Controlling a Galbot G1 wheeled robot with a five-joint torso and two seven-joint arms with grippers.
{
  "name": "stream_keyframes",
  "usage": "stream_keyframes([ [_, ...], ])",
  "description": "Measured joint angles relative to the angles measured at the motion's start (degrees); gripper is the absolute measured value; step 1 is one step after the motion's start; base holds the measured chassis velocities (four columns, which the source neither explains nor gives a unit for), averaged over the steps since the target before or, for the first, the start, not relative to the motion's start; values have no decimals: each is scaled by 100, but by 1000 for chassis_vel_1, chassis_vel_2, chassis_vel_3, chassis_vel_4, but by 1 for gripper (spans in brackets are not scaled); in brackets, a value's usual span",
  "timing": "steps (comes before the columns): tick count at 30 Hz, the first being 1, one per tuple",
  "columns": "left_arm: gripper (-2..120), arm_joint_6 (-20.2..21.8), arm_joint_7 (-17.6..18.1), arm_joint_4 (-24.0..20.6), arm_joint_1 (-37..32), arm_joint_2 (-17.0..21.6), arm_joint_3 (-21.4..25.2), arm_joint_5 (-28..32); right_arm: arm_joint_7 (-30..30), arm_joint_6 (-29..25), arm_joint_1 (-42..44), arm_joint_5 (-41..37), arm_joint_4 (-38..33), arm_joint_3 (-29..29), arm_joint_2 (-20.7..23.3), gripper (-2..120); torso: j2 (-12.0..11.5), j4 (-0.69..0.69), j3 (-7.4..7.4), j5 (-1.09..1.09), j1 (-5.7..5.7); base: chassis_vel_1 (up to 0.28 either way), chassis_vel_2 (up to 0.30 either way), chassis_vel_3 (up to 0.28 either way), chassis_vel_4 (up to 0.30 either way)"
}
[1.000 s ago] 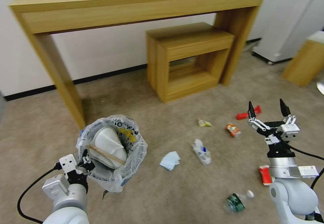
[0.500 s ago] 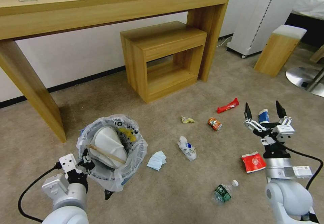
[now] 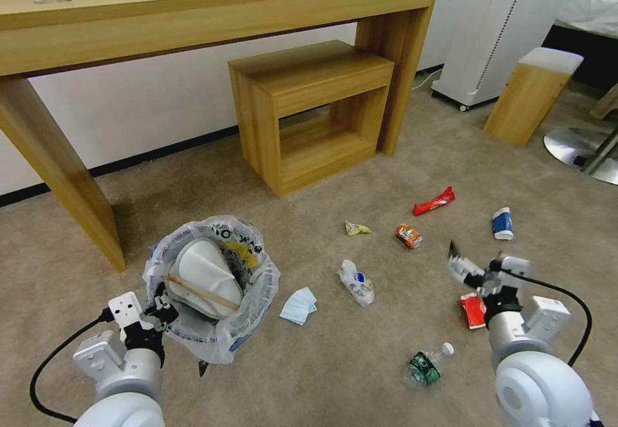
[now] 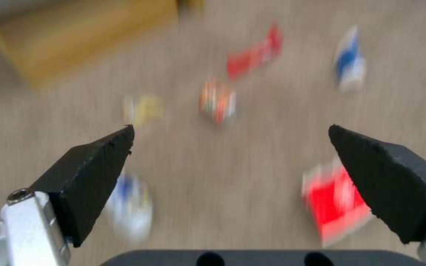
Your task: Pick up the trash bin and place the garbage on the floor into it.
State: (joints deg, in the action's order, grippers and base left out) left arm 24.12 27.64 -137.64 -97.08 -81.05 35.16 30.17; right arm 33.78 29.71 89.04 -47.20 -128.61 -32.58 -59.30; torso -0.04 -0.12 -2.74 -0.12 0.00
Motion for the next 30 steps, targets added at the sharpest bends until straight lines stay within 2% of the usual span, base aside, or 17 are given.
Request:
stream_keyframes([
  [3,0,0,30,-46,-3,22,17,45,556,726,-99,-790,173,214,63,100,0,0,0,0,0,0,0,0,0],
  [4,0,0,30,-46,-3,22,17,45,556,726,-99,-790,173,214,63,100,0,0,0,0,0,0,0,0,0],
  [6,0,6,54,-63,-22,51,43,76,898,1138,-175,-1212,357,421,-66,100,0,0,0,2,0,0,0,0,0],
  [9,0,8,58,-74,-41,66,59,88,1090,1302,-230,-1461,497,560,-167,100,0,0,0,1,0,0,0,0,0],
  [17,0,7,59,-84,-60,75,85,117,1434,1335,-359,-1875,1097,953,-521,100,0,0,0,1,0,0,0,0,0],
  [30,0,-36,53,-43,-54,-13,40,105,1378,1243,-786,-1883,2331,1108,-1210,100,0,0,0,1,0,0,0,0,0],
])
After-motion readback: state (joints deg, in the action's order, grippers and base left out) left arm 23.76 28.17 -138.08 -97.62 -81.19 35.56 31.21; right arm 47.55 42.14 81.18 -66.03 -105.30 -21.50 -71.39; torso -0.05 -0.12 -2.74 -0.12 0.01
